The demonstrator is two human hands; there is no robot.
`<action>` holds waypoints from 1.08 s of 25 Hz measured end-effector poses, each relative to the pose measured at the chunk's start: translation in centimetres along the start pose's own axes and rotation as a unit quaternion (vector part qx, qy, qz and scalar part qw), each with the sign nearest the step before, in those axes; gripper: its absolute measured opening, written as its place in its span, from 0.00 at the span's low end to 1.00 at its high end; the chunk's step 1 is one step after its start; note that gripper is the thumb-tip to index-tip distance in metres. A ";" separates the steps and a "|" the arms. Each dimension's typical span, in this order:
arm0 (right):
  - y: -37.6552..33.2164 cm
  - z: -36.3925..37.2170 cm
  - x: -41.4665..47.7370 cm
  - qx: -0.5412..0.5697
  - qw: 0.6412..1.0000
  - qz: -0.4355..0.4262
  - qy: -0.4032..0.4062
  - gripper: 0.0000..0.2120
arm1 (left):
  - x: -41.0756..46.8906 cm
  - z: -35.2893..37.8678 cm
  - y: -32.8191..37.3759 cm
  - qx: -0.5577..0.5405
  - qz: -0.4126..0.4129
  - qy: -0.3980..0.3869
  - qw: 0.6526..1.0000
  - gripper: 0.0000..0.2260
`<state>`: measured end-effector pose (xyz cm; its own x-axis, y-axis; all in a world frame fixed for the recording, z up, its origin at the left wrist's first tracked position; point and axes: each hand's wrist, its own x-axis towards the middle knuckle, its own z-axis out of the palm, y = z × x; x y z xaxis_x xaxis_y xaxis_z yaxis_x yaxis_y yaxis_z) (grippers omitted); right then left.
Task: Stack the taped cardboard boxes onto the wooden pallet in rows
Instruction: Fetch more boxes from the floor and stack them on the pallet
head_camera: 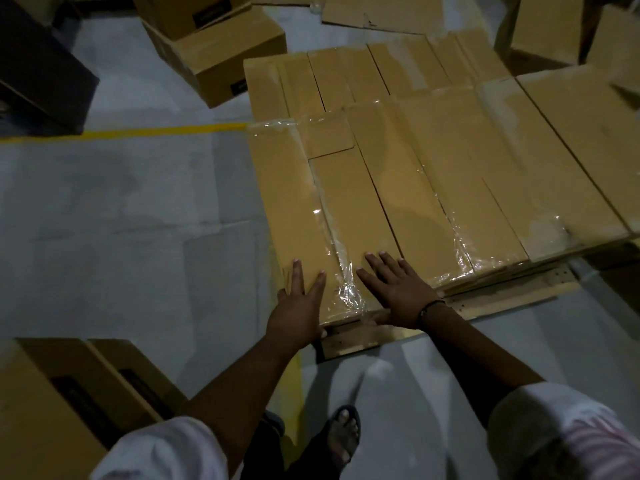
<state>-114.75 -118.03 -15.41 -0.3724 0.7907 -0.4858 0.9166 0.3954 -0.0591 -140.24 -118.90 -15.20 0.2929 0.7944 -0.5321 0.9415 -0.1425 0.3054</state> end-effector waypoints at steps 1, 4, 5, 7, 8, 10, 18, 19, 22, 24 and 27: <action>-0.2 -0.6 -0.2 0.012 1.000 0.005 -0.015 0.54 | -0.2 -0.5 -0.2 0.005 0.007 -0.005 1.000 0.56; -2.1 -3.5 -1.6 0.074 0.996 0.026 -0.040 0.51 | -2.0 -3.0 -0.9 -0.018 0.000 -0.023 1.000 0.51; -3.1 -4.3 -2.0 0.091 0.995 0.034 -0.022 0.49 | -3.1 -4.0 -1.3 -0.028 -0.004 -0.017 0.999 0.49; -5.3 -5.9 -2.3 0.128 0.990 0.057 0.027 0.46 | -5.5 -5.8 -2.6 -0.050 -0.019 -0.004 0.999 0.44; -6.8 -6.6 -2.3 0.146 0.986 0.066 0.048 0.45 | -6.8 -6.3 -3.5 -0.066 -0.030 0.000 0.997 0.42; -9.9 -8.3 -1.6 0.186 0.975 0.085 0.083 0.44 | -9.0 -7.9 -5.5 -0.094 -0.041 0.007 0.995 0.40; -24.5 -19.6 5.7 0.245 0.963 0.021 0.114 0.39 | -17.2 -16.2 -16.8 -0.228 -0.108 0.093 0.963 0.33; -26.0 -20.9 7.0 0.247 0.962 0.007 0.118 0.38 | -18.0 -17.3 -18.3 -0.243 -0.124 0.107 0.956 0.32; -30.2 -25.5 11.1 0.253 0.957 -0.029 0.141 0.35 | -19.6 -20.7 -22.8 -0.296 -0.157 0.156 0.929 0.29; -32.5 -28.5 13.7 0.262 0.952 -0.036 0.153 0.35 | -20.0 -23.0 -25.1 -0.322 -0.176 0.176 0.914 0.28; -34.7 -32.0 17.8 0.278 0.944 -0.066 0.164 0.35 | -19.1 -26.3 -28.3 -0.340 -0.195 0.194 0.899 0.27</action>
<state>-157.82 -102.74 5.92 -0.4301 0.8901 -0.1508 0.7592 0.2662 -0.5939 -176.88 -114.49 7.13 -0.2418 0.8703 -0.4291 0.6014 0.4814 0.6376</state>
